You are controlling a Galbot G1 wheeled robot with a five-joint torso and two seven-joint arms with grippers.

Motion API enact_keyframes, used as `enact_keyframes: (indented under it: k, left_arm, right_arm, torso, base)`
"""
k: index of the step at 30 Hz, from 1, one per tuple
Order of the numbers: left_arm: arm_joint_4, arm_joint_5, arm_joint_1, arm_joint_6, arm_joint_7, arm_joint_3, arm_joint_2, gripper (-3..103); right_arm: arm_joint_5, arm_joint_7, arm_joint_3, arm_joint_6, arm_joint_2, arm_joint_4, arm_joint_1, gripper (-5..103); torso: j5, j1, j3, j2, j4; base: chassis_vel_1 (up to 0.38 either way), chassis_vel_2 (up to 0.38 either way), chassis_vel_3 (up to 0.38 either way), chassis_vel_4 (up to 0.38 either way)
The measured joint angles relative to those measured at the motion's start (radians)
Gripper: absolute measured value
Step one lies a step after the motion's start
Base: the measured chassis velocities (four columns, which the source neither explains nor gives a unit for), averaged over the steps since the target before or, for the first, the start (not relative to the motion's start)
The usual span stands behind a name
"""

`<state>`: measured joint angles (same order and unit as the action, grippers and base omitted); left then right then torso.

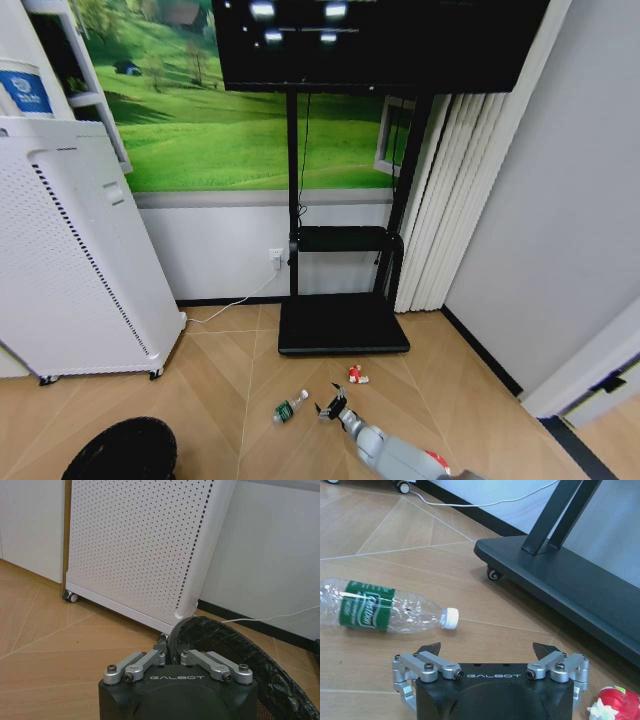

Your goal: Pick up the trash bin and place the garbage on the floor into it.

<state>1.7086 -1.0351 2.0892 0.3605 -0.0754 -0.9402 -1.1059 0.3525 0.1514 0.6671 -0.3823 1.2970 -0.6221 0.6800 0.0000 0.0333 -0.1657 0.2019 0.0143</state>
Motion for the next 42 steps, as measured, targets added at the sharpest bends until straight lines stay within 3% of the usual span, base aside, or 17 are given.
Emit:
enact_keyframes:
  k: [12, 23, 30, 42]
  left_arm:
    - [-0.004, 0.007, -0.007, -0.001, 0.006, 0.008, -0.003, 7]
    - [-0.002, 0.007, -0.007, -0.001, 0.007, 0.007, -0.004, 7]
    - [-0.002, 0.008, 0.003, -0.001, 0.007, 0.001, 0.003, 7]
    - [-0.009, 0.000, 0.000, 0.002, 0.001, -0.004, 0.011, 7]
  right_arm:
    - [0.025, 0.012, 0.018, 0.005, 0.014, -0.013, -0.007, 100]
    - [0.046, 0.078, 0.038, 0.024, 0.011, -0.066, 0.020, 100]
    - [0.174, 0.122, 0.068, 0.083, 0.073, -0.079, -0.016, 100]
    - [0.237, 0.227, 0.098, 0.152, 0.115, -0.141, 0.027, 100]
  torso:
    - [0.0000, 0.000, 0.000, 0.000, -0.0001]
    - [-0.0002, 0.000, 0.000, 0.000, 0.0001]
    - [-0.0002, 0.000, 0.000, 0.000, -0.0003]
    - [-0.0002, 0.000, 0.000, 0.000, 0.0000]
  base:
    - [0.000, 0.000, 0.000, 0.000]
    - [0.000, 0.000, 0.000, 0.000]
    - [0.000, 0.000, 0.000, 0.000]
    - [0.000, 0.000, 0.000, 0.000]
